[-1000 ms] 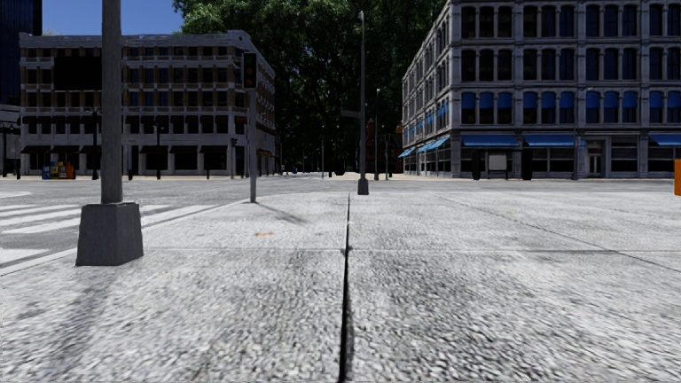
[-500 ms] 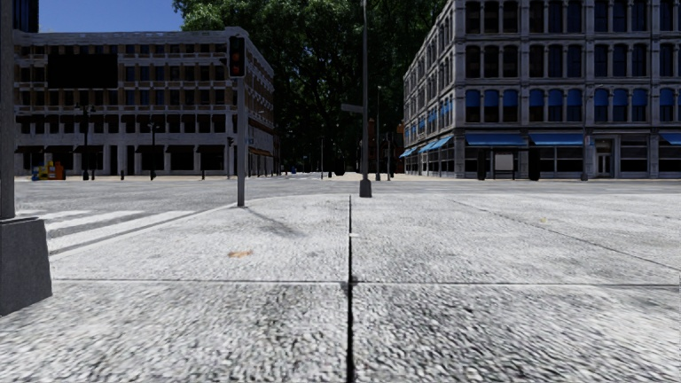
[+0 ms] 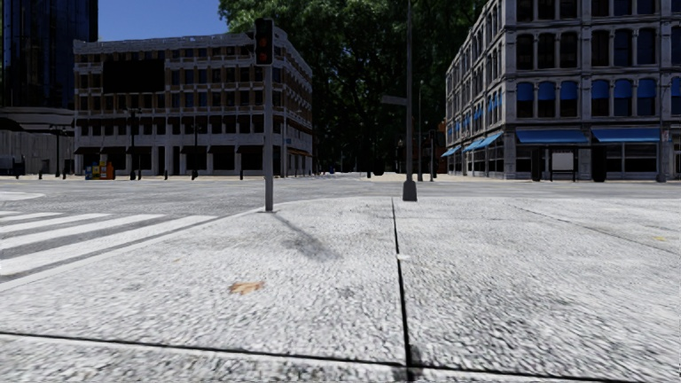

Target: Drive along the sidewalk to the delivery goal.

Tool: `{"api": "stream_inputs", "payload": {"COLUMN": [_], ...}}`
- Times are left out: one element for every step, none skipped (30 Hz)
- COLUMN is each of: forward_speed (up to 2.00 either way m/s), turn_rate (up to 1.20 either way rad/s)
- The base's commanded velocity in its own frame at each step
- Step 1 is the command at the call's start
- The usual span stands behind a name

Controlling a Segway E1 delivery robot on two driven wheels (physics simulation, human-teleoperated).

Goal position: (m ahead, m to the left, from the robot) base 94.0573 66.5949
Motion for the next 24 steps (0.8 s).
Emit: {"api": "stream_inputs", "payload": {"forward_speed": [2.0,2.0,2.0,2.0,2.0,2.0,2.0,2.0,2.0,2.0,2.0,2.0,2.0,2.0,2.0,2.0,2.0,2.0,2.0,2.0,2.0,2.0,2.0,2.0], "turn_rate": [0.48,0.48,0.48,0.48,0.48,0.48,0.55,0.55,0.57,0.58,0.58,0.58,0.58,0.58,0.58,0.58,0.58,0.58,0.58,0.59,0.59,0.59,0.59,0.59]}}
